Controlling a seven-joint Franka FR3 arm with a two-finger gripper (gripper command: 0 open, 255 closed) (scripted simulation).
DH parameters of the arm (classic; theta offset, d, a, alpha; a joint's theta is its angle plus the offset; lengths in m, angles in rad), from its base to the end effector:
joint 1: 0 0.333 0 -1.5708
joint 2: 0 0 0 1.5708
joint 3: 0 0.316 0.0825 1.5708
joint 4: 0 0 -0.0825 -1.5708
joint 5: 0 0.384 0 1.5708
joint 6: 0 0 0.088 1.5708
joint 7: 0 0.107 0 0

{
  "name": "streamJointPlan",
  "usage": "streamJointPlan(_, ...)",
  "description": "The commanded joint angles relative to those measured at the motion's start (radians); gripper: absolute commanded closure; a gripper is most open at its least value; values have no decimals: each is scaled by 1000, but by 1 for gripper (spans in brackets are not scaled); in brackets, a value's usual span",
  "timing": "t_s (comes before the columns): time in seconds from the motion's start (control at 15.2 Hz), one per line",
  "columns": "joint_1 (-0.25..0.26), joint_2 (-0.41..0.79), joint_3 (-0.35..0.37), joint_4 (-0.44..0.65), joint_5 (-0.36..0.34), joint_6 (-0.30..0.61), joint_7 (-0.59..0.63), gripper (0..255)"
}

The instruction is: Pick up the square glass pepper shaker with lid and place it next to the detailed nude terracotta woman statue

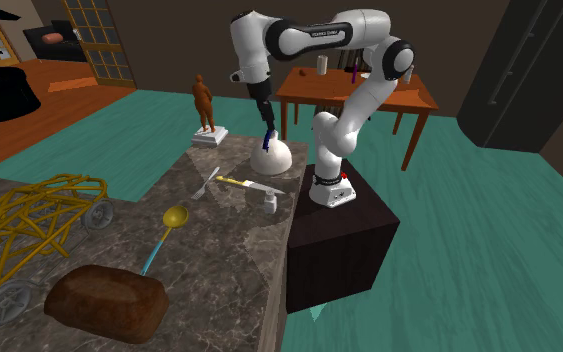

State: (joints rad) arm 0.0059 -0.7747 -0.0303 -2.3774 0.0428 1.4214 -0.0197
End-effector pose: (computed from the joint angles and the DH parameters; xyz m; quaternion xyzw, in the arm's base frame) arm 0.2916 -0.0044 0.5657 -0.9954 -0.0042 0.0900 0.0335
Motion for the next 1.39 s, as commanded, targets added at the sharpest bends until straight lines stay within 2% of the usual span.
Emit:
streamJointPlan(0.0,0,0,0,0,0,0,0,0)
streamJointPlan(0.33,12,-41,89,-159,73,151,123,0)
streamJointPlan(0.66,36,-34,190,-285,155,321,243,0)
streamJointPlan(1.19,81,117,373,-400,283,646,434,0)
streamJointPlan(1.32,84,132,381,-418,290,680,433,0)
